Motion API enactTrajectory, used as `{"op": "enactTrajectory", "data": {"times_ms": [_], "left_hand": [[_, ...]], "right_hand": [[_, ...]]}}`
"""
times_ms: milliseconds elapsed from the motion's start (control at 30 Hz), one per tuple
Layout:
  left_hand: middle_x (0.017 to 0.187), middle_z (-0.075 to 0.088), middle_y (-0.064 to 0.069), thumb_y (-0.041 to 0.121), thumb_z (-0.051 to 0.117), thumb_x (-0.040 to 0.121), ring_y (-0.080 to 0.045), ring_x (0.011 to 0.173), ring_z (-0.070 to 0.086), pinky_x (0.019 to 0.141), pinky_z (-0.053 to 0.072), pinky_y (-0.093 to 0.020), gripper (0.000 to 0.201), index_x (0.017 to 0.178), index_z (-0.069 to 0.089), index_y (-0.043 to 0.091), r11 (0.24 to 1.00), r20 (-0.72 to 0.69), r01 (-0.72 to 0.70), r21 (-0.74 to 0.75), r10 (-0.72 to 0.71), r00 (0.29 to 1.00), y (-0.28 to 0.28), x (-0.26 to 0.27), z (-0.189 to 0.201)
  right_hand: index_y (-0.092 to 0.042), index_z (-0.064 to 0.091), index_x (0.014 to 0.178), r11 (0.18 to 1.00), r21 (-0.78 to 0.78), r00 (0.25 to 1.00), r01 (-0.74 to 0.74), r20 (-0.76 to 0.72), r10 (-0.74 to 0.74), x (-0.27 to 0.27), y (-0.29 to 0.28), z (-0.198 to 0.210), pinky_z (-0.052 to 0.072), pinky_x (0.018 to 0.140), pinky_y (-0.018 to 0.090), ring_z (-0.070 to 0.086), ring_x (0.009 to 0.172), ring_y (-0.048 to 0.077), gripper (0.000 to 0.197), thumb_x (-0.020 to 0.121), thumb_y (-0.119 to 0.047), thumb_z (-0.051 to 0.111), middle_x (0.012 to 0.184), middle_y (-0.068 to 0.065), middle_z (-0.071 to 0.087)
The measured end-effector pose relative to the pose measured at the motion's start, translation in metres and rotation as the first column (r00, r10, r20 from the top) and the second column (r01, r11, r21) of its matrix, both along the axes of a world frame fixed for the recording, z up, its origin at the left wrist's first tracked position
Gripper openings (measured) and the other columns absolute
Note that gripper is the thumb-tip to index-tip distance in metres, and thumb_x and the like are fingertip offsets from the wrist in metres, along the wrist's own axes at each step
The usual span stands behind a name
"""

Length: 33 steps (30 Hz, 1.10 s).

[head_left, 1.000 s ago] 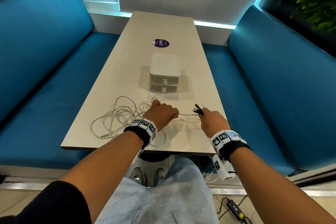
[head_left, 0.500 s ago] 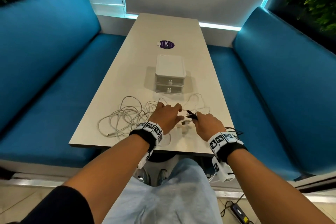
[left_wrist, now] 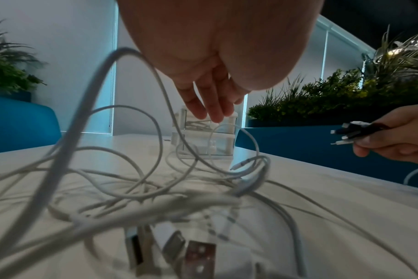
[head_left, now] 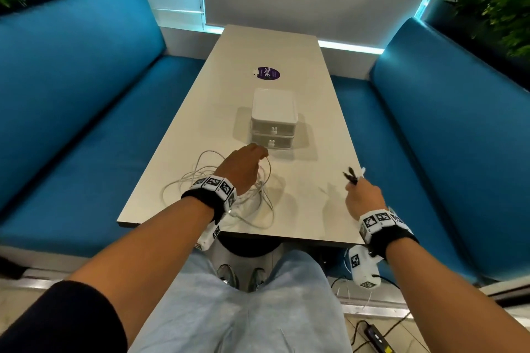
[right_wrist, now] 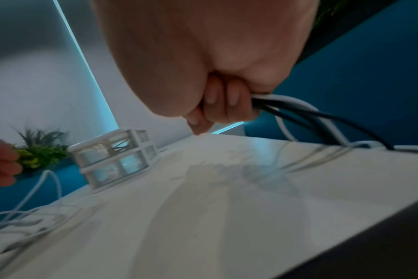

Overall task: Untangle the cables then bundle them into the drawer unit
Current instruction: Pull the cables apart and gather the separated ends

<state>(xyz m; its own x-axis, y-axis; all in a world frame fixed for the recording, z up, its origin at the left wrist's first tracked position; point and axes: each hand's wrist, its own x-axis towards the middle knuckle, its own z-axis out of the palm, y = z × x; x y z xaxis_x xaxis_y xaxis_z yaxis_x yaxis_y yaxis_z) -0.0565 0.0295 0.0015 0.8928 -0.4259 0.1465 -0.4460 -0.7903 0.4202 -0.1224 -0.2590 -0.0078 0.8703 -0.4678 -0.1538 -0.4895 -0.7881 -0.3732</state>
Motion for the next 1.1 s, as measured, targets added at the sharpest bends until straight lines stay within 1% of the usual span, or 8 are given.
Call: {"op": "enactTrajectory", "data": {"times_ms": [200,367,433,500,533,633,833,1100], "left_hand": [[0.117,0.062,-0.002,0.009,0.041,0.096,-0.025,0.102,0.059,0.091,0.047,-0.041,0.030,0.121,0.056,0.017,0.999,-0.053,-0.014,0.031,0.016,0.998,0.013,-0.001,0.006],[0.115,0.063,-0.003,0.021,0.039,0.101,-0.025,0.102,0.058,0.093,0.042,-0.038,0.026,0.121,0.055,0.017,0.987,-0.037,-0.017,0.161,0.023,0.999,0.025,-0.007,0.008],[0.120,0.062,-0.002,0.022,0.040,0.101,-0.024,0.108,0.057,0.095,0.038,-0.037,0.026,0.123,0.054,0.019,0.975,-0.070,-0.015,0.223,0.032,0.997,0.025,-0.008,0.003],[0.124,0.061,-0.001,0.021,0.041,0.100,-0.023,0.112,0.055,0.096,0.035,-0.036,0.026,0.123,0.054,0.020,0.964,-0.105,-0.024,0.266,0.053,0.993,0.025,-0.009,-0.003],[0.126,0.061,-0.001,0.020,0.041,0.100,-0.023,0.113,0.055,0.096,0.034,-0.036,0.027,0.123,0.055,0.021,0.960,-0.112,-0.025,0.278,0.059,0.992,0.025,-0.009,-0.005],[0.128,0.059,-0.001,0.020,0.043,0.099,-0.024,0.115,0.053,0.099,0.033,-0.039,0.034,0.131,0.052,0.028,0.951,-0.109,0.000,0.309,0.036,0.993,0.024,-0.014,-0.009],[0.124,0.056,-0.004,0.020,0.044,0.094,-0.028,0.117,0.044,0.098,0.033,-0.045,0.054,0.142,0.041,0.045,0.894,-0.136,0.130,0.429,-0.078,0.988,0.023,-0.027,-0.027],[0.121,0.061,0.003,0.014,0.051,0.091,-0.025,0.115,0.046,0.095,0.031,-0.041,0.039,0.118,0.068,0.037,0.945,-0.149,0.117,0.306,-0.074,0.986,0.027,-0.022,-0.031]], "right_hand": [[0.000,0.058,0.118,0.978,0.182,0.992,-0.106,-0.053,0.118,0.014,0.055,-0.001,0.041,0.072,0.031,0.060,0.100,0.039,0.034,0.096,-0.023,0.046,0.113,0.022,0.064],[-0.011,0.067,0.108,0.927,0.303,0.969,-0.221,-0.040,0.244,0.018,0.082,-0.004,0.048,0.080,0.035,0.062,0.100,0.036,0.025,0.097,-0.021,0.046,0.111,0.017,0.066],[-0.017,0.064,0.094,0.900,0.374,0.972,-0.221,0.007,0.236,0.017,0.089,-0.007,0.053,0.076,0.039,0.064,0.085,0.032,0.023,0.098,-0.017,0.041,0.101,0.015,0.067],[-0.015,0.059,0.090,0.873,0.444,0.978,-0.201,0.046,0.202,0.014,0.096,-0.007,0.053,0.062,0.032,0.061,0.067,0.029,0.024,0.098,-0.012,0.036,0.092,0.013,0.063],[-0.014,0.058,0.093,0.871,0.445,0.977,-0.209,0.063,0.202,0.013,0.098,-0.008,0.051,0.060,0.029,0.060,0.067,0.029,0.023,0.099,-0.013,0.036,0.092,0.013,0.063],[-0.014,0.059,0.105,0.894,0.346,0.959,-0.283,0.089,0.270,0.014,0.102,-0.011,0.048,0.078,0.035,0.063,0.092,0.036,0.022,0.102,-0.022,0.038,0.102,0.016,0.066],[-0.010,0.061,0.117,0.903,0.287,0.945,-0.321,0.034,0.325,0.019,0.110,-0.014,0.040,0.079,0.032,0.057,0.109,0.037,0.029,0.101,-0.024,0.042,0.118,0.017,0.064],[-0.004,0.062,0.113,0.929,0.216,0.952,-0.301,0.013,0.306,0.019,0.113,-0.025,0.044,0.077,0.033,0.060,0.103,0.037,0.034,0.096,-0.031,0.050,0.110,0.019,0.067]]}}
